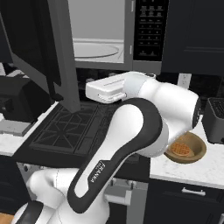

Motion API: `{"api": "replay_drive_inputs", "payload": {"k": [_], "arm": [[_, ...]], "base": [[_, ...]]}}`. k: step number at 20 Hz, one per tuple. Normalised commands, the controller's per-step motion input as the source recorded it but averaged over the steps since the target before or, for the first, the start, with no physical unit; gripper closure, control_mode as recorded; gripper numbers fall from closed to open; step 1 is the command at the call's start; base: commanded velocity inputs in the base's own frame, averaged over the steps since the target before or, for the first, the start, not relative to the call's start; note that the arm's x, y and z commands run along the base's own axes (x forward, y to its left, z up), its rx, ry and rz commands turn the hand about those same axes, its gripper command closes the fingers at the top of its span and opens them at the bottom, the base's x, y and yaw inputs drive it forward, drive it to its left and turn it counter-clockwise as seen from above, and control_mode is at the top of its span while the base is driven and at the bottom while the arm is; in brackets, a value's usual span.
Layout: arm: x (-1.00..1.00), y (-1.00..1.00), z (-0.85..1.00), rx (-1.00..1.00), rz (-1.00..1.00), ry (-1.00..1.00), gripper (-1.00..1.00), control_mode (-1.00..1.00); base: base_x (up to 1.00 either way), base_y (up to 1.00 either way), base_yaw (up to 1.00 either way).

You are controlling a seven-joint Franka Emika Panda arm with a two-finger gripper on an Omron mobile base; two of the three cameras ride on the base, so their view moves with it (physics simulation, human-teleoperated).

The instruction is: Open the microwave, place the bowl with waffle inside the microwave, then close the microwave door and turn it on.

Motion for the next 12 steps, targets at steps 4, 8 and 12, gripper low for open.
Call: {"api": "replay_drive_inputs", "payload": {"k": [4, 8, 12], "arm": [[0.29, 0.23, -0.09, 0.0, 0.11, -0.02, -1.0, -1.0], [0.37, 0.43, -0.07, 0.0, 0.01, 0.0, -1.0, -1.0], [0.32, 0.31, -0.14, 0.0, 0.03, 0.0, -1.0, -1.0]], "base": [[0.0, 0.0, 0.0], [0.0, 0.0, 0.0], [0.0, 0.0, 0.0]]}}
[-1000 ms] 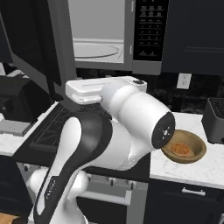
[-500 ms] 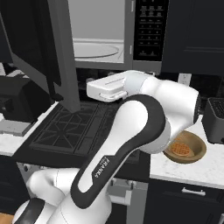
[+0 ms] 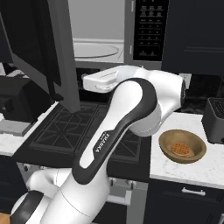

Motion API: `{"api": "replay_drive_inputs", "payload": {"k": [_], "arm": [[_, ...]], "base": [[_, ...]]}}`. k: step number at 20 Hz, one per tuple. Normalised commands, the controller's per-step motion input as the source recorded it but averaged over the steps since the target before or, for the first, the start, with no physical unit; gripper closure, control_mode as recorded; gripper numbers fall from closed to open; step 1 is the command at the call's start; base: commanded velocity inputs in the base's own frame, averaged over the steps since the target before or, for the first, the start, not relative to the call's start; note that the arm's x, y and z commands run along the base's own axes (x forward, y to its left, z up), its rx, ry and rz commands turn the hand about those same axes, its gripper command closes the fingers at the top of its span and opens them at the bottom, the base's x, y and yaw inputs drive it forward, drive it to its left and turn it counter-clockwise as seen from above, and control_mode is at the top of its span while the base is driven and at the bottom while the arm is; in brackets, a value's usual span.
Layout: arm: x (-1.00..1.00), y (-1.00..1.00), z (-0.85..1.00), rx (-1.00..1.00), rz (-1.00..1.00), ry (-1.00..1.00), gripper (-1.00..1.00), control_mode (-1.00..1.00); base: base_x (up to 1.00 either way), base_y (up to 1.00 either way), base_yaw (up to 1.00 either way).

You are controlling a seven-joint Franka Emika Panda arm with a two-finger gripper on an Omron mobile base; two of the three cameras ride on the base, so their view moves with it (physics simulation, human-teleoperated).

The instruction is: Open the microwave, place the bowl with waffle inside the microwave, then close the microwave door and turn it on.

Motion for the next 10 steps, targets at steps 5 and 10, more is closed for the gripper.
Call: {"api": "replay_drive_inputs", "payload": {"k": [5, 10], "arm": [[0.05, 0.46, -0.11, 0.0, 0.01, 0.0, -1.0, -1.0], [-0.1, 0.53, 0.0, 0.0, 0.01, 0.0, -1.0, -1.0]], "base": [[0.0, 0.0, 0.0], [0.0, 0.0, 0.0]]}}
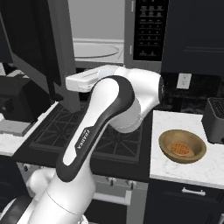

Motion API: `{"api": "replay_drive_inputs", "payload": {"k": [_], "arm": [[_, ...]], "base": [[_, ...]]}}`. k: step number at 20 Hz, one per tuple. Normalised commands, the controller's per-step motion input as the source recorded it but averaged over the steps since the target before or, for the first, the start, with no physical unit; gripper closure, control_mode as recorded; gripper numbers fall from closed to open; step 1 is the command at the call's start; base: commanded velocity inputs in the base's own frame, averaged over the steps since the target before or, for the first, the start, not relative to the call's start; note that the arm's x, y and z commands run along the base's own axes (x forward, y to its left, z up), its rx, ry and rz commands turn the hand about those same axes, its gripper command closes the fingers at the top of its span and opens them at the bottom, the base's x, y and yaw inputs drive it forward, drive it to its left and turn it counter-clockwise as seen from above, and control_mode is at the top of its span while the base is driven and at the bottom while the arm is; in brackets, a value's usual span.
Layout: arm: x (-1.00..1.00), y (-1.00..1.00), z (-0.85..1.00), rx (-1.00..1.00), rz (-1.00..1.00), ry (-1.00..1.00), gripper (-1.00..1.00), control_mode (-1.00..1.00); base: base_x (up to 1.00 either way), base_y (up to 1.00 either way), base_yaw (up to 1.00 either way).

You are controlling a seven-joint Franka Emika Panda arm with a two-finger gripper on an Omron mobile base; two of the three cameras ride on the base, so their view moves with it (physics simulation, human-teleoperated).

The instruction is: Open the microwave, place the bowl with waffle inside the microwave, then close the microwave door and turn it on.

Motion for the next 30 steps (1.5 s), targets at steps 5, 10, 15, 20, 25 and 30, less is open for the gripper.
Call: {"api": "replay_drive_inputs", "payload": {"k": [5, 10, 15, 20, 25, 30], "arm": [[-0.52, 0.6, 0.0, 0.0, 0.09, 0.0, -1.0, -1.0], [-0.54, 0.43, 0.0, 0.0, 0.24, 0.0, -1.0, -1.0], [-0.44, 0.38, 0.0, 0.0, 0.32, 0.0, -1.0, -1.0], [-0.41, 0.53, 0.0, 0.0, 0.35, 0.0, -1.0, -1.0], [-0.08, 0.56, 0.0, 0.0, 0.1, 0.0, -1.0, -1.0], [-0.07, 0.77, 0.0, 0.0, 0.0, -0.02, -1.0, -1.0]], "base": [[0.0, 0.0, 0.0], [0.0, 0.0, 0.0], [0.0, 0.0, 0.0], [0.0, 0.0, 0.0], [0.0, 0.0, 0.0], [0.0, 0.0, 0.0]]}}
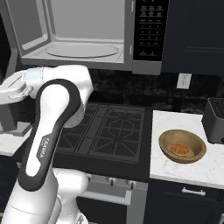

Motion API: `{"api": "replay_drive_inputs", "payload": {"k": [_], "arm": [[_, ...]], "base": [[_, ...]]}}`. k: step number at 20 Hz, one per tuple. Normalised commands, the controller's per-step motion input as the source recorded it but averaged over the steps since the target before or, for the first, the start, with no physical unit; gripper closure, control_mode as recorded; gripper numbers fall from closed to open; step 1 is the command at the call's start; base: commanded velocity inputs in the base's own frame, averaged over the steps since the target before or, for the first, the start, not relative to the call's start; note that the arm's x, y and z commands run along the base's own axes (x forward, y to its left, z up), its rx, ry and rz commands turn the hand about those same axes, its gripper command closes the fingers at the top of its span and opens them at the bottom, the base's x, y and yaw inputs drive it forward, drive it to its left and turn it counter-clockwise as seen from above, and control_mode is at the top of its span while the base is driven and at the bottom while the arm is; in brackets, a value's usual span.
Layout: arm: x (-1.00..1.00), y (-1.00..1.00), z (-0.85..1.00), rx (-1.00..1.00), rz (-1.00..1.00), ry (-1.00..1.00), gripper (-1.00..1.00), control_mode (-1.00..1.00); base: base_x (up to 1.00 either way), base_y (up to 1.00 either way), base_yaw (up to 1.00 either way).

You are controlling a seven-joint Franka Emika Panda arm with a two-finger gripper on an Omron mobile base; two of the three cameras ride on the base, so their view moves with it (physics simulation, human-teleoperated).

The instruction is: Open the microwave, place the bowl with waffle inside the microwave, then close the microwave door and turn it on.

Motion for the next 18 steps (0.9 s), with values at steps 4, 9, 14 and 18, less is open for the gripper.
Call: {"api": "replay_drive_inputs", "payload": {"k": [4, 9, 14, 18], "arm": [[-0.25, 0.44, 0.0, 0.0, 0.0, -0.04, -1.0, -1.0], [-0.2, 0.63, 0.0, 0.0, 0.0, -0.04, -1.0, -1.0], [-0.06, 0.53, 0.0, 0.0, 0.1, 0.0, -1.0, -1.0], [-0.02, 0.0, 0.05, 0.0, 0.09, -0.03, -1.0, -1.0]], "base": [[0.0, 0.0, 0.0], [0.0, 0.0, 0.0], [0.0, 0.0, 0.0], [0.0, 0.0, 0.0]]}}
